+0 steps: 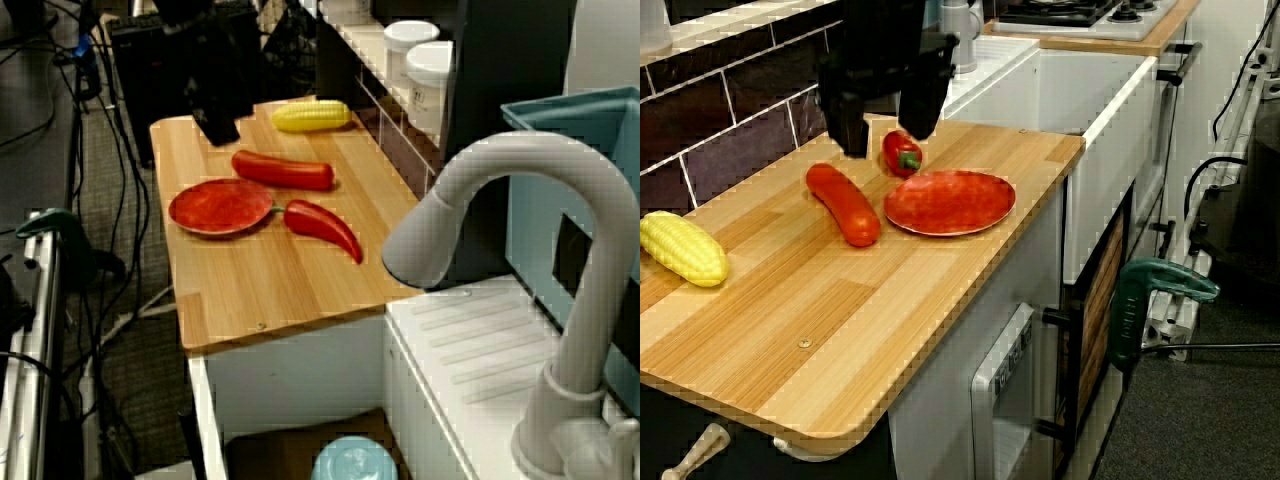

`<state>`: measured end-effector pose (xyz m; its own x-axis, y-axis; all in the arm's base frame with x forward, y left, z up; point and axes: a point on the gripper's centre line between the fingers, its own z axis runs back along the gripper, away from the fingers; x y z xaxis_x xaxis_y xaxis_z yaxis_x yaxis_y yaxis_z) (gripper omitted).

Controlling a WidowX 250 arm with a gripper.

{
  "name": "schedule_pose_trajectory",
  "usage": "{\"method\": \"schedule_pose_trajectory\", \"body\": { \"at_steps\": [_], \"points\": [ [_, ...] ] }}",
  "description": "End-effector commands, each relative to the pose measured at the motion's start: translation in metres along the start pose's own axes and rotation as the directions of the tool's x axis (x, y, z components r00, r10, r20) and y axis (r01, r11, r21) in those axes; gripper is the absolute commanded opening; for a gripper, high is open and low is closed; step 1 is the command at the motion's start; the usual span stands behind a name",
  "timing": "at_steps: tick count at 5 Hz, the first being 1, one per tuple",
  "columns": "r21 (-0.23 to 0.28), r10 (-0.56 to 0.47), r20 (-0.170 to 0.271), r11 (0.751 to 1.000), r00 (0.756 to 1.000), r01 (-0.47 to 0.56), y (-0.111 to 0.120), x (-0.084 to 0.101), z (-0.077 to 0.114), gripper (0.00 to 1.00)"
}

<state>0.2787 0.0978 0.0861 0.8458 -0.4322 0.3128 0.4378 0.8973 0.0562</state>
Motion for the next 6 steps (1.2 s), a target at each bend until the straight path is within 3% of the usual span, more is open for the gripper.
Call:
{"method": "schedule_pose_trajectory", "body": {
  "at_steps": [1, 5, 6],
  "points": [
    [0.091, -0.009, 0.017, 0.996, 1.000, 0.008, 0.017, 0.018, -0.021, 1.00],
    [0.133, 0.008, -0.013, 0.991, 1.000, -0.006, 0.029, 0.011, -0.052, 1.00],
    [0.121, 0.012, -0.007, 0.993, 1.000, -0.011, 0.031, 0.011, -0.051, 0.00]
  ]
}}
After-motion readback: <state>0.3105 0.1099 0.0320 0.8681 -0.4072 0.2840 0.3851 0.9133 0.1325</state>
